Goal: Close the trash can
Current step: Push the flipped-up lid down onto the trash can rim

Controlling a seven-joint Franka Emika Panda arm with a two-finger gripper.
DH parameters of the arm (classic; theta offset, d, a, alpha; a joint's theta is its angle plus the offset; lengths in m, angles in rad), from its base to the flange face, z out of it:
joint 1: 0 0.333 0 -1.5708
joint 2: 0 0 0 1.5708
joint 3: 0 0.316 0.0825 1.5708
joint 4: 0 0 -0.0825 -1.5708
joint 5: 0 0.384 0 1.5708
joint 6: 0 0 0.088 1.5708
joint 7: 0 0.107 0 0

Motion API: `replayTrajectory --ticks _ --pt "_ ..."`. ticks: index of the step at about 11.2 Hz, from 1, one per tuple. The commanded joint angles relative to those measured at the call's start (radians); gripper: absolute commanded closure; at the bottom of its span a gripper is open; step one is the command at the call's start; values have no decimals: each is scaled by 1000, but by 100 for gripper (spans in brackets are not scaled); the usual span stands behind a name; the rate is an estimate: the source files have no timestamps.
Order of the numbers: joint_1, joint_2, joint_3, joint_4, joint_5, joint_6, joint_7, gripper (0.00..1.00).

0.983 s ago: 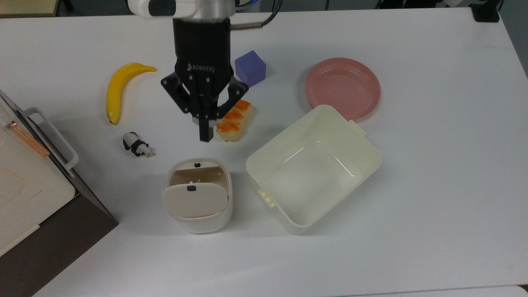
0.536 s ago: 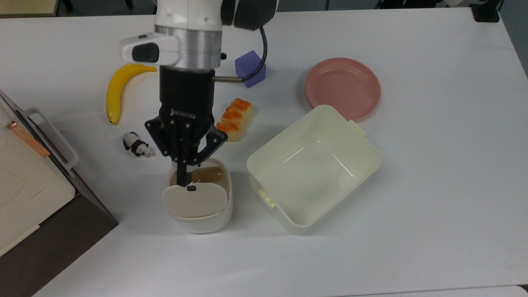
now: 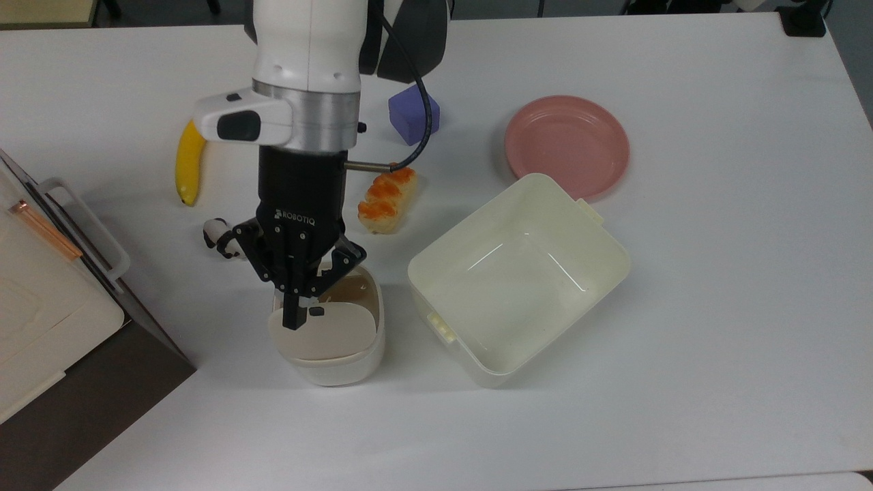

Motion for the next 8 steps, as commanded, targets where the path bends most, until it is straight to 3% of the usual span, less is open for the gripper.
replayTrajectory --ticks 1,8 --pt "5 -9 0 -39 -35 -30 26 100" --pt "11 -18 26 -33 -34 -268 -41 100"
